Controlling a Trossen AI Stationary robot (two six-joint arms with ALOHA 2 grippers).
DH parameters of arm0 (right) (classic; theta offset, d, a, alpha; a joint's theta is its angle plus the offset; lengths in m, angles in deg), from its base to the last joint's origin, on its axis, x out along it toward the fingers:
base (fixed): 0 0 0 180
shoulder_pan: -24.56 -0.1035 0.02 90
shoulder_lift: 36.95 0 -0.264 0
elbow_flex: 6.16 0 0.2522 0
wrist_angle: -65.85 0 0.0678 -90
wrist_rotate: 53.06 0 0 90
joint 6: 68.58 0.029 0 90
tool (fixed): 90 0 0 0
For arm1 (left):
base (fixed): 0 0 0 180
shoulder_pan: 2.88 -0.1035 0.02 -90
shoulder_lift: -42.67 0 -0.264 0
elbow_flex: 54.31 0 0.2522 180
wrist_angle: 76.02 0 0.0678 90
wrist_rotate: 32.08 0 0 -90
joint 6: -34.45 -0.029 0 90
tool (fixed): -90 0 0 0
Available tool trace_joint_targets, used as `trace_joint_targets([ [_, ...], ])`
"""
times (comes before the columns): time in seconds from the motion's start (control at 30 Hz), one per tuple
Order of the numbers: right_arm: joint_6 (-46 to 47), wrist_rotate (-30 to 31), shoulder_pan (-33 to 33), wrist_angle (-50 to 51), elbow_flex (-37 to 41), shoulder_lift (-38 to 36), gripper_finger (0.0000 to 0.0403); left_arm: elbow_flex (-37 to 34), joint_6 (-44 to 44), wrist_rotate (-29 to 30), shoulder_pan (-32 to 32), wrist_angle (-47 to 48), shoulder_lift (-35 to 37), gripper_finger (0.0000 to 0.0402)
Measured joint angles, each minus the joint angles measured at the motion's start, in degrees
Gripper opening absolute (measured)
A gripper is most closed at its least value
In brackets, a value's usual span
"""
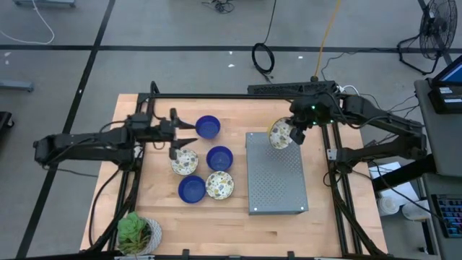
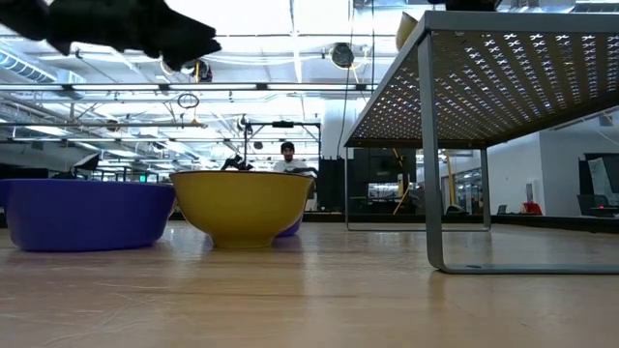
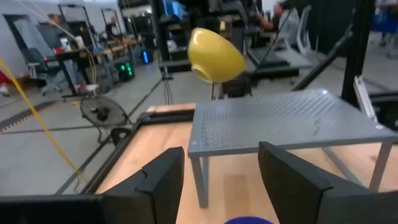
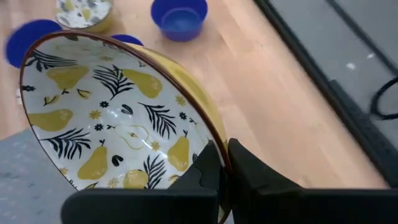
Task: Pick & Place Mini bowls
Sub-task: Put the top left yellow bowl on the shelf
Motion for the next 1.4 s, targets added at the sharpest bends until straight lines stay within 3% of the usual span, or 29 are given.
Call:
trace_joint_targets([
  [0.23, 1.4, -7.9, 0.2, 5.0, 0.0, -0.2, 0.0000, -5.7, 2.4, -0.8, -3.1, -1.7, 8.9, 0.0209],
  [0.43, 2.4, -11.5, 0.2, 8.6, 0.0, 0.4, 0.0000, -6.1, 3.7, -0.9, -3.3, -1.1, 9.8, 0.0209],
  [1.03, 1.1, -14.6, 0.1, 14.7, 0.0, 8.5, 0.0000, -6.1, 5.2, -0.7, -3.3, -0.5, 9.8, 0.0209],
  [1.4, -3.8, -14.6, 4.7, 16.7, 0.0, 9.8, 0.0000, -6.1, 4.0, -0.7, -3.3, 0.8, 9.8, 0.0209],
])
